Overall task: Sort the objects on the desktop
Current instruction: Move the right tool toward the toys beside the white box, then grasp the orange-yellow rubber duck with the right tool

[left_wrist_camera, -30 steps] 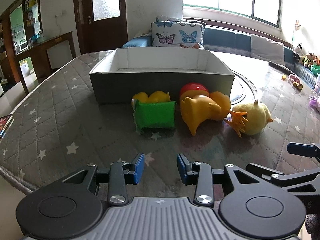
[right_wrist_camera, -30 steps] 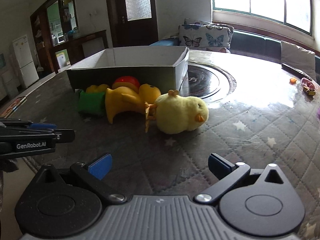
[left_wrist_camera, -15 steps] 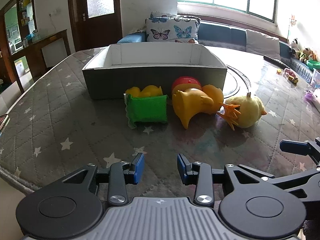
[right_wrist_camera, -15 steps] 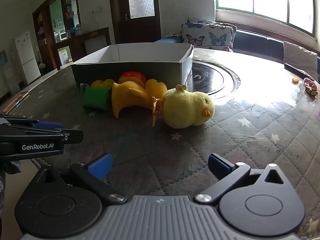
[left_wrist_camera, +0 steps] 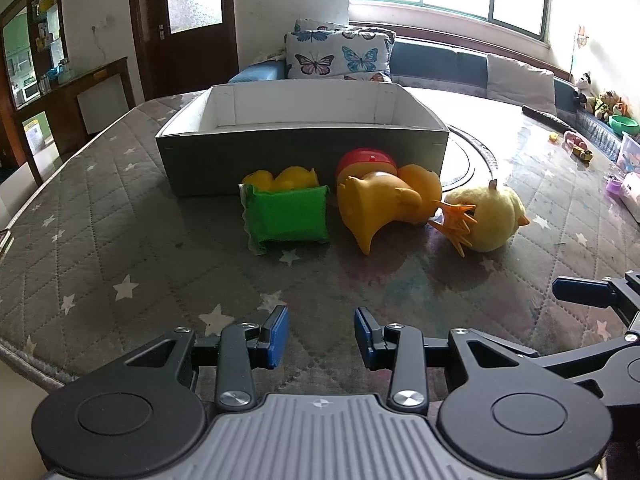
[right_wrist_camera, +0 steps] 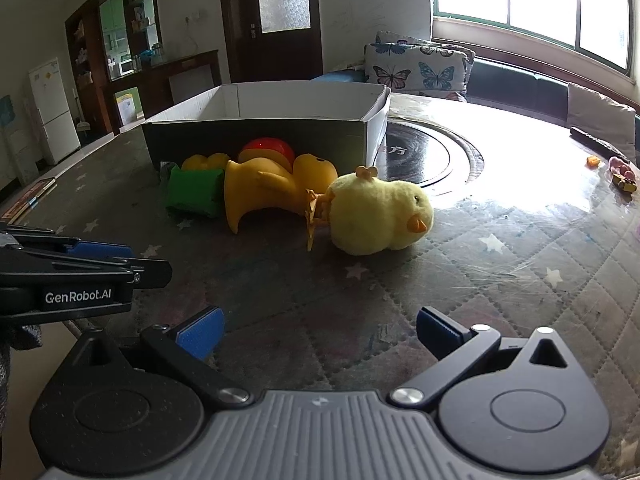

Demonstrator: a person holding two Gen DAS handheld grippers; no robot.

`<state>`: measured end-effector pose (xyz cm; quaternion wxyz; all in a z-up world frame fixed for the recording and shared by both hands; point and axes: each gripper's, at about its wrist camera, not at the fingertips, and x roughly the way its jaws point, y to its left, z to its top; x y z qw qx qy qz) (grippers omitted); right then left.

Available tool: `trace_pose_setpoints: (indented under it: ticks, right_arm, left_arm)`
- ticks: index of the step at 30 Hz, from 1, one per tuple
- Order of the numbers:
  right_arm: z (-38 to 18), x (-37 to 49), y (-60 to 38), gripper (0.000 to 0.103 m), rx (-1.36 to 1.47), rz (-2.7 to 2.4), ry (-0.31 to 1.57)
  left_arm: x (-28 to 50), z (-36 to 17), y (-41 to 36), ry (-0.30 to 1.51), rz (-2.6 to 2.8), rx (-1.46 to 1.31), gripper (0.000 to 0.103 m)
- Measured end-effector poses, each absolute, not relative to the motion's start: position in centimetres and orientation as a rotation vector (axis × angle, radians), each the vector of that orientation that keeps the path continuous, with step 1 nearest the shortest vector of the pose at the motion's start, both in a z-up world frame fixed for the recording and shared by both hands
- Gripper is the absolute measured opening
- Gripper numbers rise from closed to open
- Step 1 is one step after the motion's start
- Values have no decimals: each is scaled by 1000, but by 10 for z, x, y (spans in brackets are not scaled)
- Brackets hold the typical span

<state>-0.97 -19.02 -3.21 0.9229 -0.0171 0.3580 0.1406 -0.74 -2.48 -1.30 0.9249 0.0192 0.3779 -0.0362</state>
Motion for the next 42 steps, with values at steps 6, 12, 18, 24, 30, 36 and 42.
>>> trace_pose_setpoints:
  ticks: [6,12,18,24,30,36,42]
  right_arm:
    - [-33,-7,-190,103,-39,290,738]
    - [-34,-5,-190,103,-38,291,741]
    - [-37,-1,-189,103,-37,294,749]
    - [-37,3,-188,103,-37,296,751]
    - [-36,9,-186,103,-40,299,749]
    - [-34,14,-184,103,-44,304,744]
    - [-32,19,-182,103,-45,308,739]
  left_arm:
    - [-5,-13,-25,778,-78,39,39]
    - [-2,-13,-27,782,-83,43,39]
    - [2,-14,-28,788,-87,45,39]
    - [7,-14,-28,793,-89,43,39]
    - [13,-13,-27,793,-92,37,39]
    - [20,-12,-26,792,-95,31,38]
    - [27,-10,-24,793,-99,23,38]
